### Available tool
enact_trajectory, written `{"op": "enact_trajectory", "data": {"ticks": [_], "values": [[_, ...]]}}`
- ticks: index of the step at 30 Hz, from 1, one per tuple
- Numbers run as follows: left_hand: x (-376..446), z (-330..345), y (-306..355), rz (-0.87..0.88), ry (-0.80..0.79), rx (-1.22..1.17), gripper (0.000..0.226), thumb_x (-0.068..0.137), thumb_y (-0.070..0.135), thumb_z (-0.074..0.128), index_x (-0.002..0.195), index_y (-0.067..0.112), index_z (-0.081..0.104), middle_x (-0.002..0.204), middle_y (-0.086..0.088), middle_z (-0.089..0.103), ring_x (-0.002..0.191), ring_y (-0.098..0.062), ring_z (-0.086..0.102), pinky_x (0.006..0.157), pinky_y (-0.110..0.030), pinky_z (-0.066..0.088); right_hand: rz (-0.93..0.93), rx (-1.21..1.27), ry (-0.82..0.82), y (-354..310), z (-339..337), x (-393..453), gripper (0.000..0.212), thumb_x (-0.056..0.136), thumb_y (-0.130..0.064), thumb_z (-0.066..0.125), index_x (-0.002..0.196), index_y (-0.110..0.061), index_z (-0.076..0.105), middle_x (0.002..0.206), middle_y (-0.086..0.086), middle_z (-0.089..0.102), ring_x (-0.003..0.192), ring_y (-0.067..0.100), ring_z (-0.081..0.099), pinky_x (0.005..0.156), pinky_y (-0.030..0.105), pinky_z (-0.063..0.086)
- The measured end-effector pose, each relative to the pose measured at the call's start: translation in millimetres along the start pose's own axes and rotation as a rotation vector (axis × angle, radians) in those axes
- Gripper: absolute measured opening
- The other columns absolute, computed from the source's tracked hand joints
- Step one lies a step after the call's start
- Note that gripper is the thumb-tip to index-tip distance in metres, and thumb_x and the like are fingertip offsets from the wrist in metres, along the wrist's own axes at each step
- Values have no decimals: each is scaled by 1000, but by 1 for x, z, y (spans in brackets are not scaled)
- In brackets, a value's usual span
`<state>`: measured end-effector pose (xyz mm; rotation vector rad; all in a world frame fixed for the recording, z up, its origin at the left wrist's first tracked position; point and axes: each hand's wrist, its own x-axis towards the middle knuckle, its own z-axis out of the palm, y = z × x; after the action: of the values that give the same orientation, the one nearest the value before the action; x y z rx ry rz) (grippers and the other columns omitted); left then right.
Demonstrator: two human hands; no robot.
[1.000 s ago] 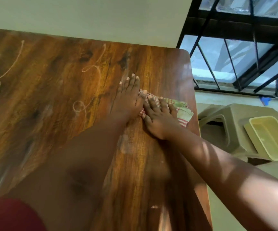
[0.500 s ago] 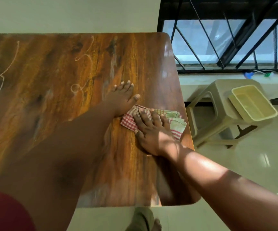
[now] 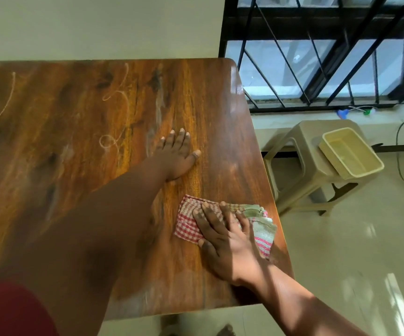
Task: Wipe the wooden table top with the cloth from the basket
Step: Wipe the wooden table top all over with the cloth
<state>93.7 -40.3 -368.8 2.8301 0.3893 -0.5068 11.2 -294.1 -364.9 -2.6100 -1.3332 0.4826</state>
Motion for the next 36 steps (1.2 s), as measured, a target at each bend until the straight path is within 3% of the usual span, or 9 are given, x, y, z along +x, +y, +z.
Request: {"op": "enact_trajectory", "data": {"ticks": [4,11,17,19,21,23,25,32,36], "values": [[0,-10,0,-7,-113,-72,74,94,64,2,149,20,-20,155,2,-31,141,-20,-31,116,-43,-17,73,-30,-3,6,-8,29,60,91,-50,11,148,-45,-7,150,-19,-18,140,18,-24,104,34,-27],[2,-23,-1,-31,-239,-257,84,85,76,0,150,25,-18,155,8,-31,140,-14,-31,113,-39,-20,175,-43,-13,40,-26,138,60,90,-57,7,145,-47,-14,155,-14,-18,143,19,-18,108,42,-13],[0,-28,-1,1,-282,-232,89,82,79,0,148,24,-22,153,7,-35,140,-17,-33,112,-40,-20,183,-16,31,11,-18,93,62,87,-61,-6,147,-44,-12,152,-12,-19,140,18,-23,104,34,-24],[-2,-29,0,4,-295,-232,89,81,80,0,148,24,-21,153,7,-35,139,-17,-33,114,-41,-18,191,133,71,-16,-8,57,69,86,-62,-7,150,-36,2,156,-6,-9,142,22,-20,107,36,-26],[-1,-27,0,7,-294,-233,92,79,82,0,148,25,-21,152,8,-36,139,-17,-34,115,-42,-17,205,268,117,-45,5,13,71,94,-58,2,149,-23,28,156,3,15,145,30,-1,114,40,-11],[1,-25,-2,7,-287,-230,97,73,85,-3,148,26,-22,152,8,-36,139,-16,-35,115,-42,-18,166,204,146,-64,20,-28,60,99,-50,14,144,-22,40,151,3,34,142,32,17,110,42,12],[3,-23,-3,7,-277,-218,95,75,84,-3,148,26,-22,152,8,-37,138,-16,-36,114,-42,-19,128,101,88,-70,25,-55,53,99,-49,18,144,-29,37,150,-4,38,141,28,22,106,41,20],[1,-12,-4,47,-179,-145,104,68,88,-8,148,22,-23,153,3,-36,139,-19,-35,111,-43,-21,96,29,13,-37,19,-45,53,98,-51,25,150,-41,20,155,-10,25,145,30,15,109,48,13],[-9,4,-1,73,56,-19,95,83,78,0,152,15,-13,159,-7,-20,146,-27,-20,116,-46,-13,213,212,23,-27,20,-3,56,94,-55,11,147,-38,13,157,-5,14,146,30,-5,113,58,4]]}}
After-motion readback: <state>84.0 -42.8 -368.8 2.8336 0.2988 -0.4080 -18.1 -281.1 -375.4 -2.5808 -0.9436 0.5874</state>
